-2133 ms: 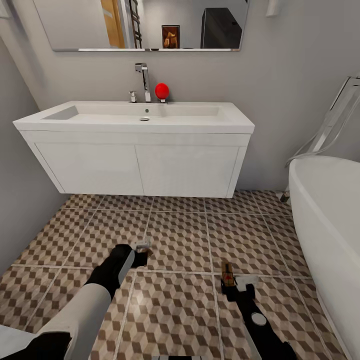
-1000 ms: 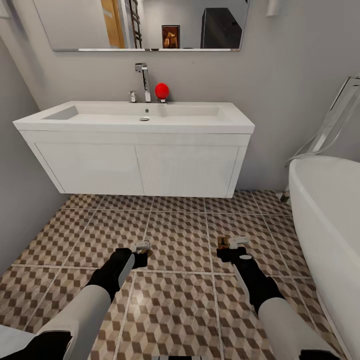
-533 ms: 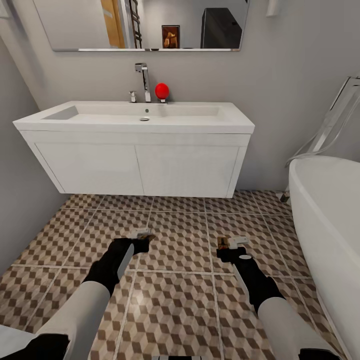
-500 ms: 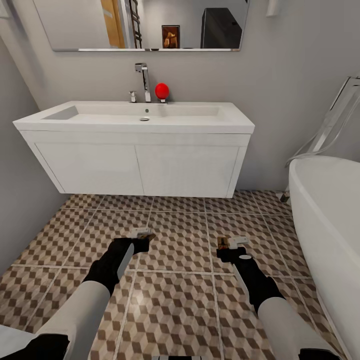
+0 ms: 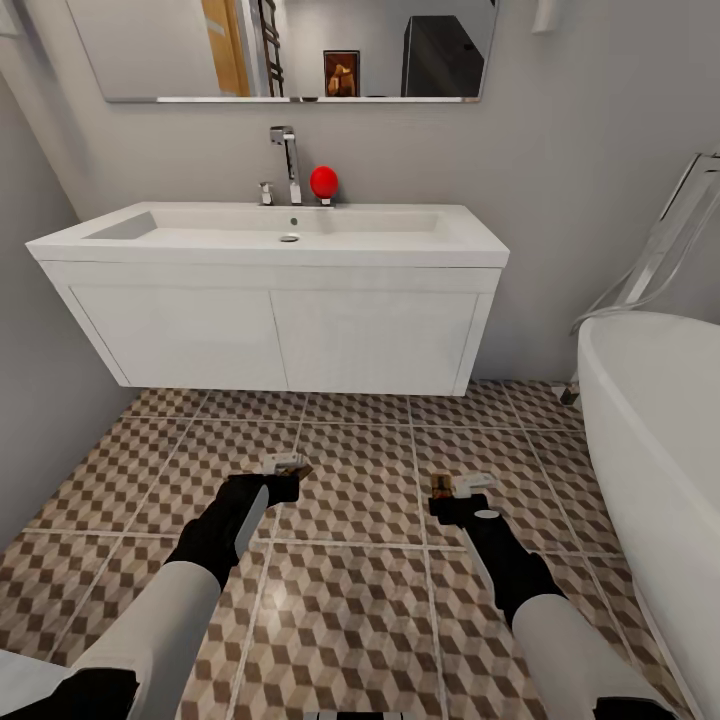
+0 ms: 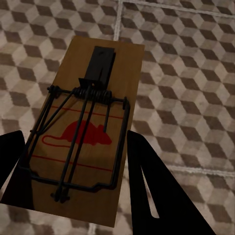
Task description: Take the four mousetraps from the cabinet in the bathroom and place them on the bathroom floor. Make sure all four end up on the same floor surface, and ensure that at least two of them are either under or directly next to the same bathroom sink.
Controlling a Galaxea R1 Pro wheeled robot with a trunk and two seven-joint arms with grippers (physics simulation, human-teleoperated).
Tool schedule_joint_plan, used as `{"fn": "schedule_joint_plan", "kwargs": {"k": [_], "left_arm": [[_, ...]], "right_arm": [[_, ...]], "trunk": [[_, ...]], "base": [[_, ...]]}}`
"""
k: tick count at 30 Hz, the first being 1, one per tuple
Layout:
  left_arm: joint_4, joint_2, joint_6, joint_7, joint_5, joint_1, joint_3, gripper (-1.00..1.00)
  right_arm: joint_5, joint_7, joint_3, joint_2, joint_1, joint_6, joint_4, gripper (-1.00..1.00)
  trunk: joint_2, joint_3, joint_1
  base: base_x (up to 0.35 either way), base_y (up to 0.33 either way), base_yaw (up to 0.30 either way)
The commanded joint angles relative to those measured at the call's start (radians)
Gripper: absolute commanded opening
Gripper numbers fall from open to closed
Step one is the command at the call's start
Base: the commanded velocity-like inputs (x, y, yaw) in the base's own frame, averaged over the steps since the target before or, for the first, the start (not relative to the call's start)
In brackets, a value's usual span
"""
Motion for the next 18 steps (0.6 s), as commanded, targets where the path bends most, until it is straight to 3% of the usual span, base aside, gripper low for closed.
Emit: {"fn": "schedule_joint_plan", "kwargs": {"k": [1,8,18], "left_arm": [[-0.001,0.0,0.005,0.002,0.003,0.0,0.001,-1.0],[-0.003,0.0,0.005,0.002,0.003,0.0,0.001,-1.0],[-0.004,0.0,0.005,0.002,0.002,0.0,-0.005,-1.0]], "right_arm": [[0.007,0.004,-0.004,0.002,0.0,0.005,-0.002,-1.0],[0.008,0.004,-0.003,0.005,0.0,0.004,-0.002,-1.0],[0.008,0.004,-0.003,0.005,0.0,0.003,-0.002,-1.0]], "trunk": [[0.0,-0.001,0.0],[0.0,-0.001,0.0],[-0.07,-0.032,0.038]], "base": [[0.0,0.0,0.0],[0.0,0.0,0.0],[0.0,0.0,0.0]]}}
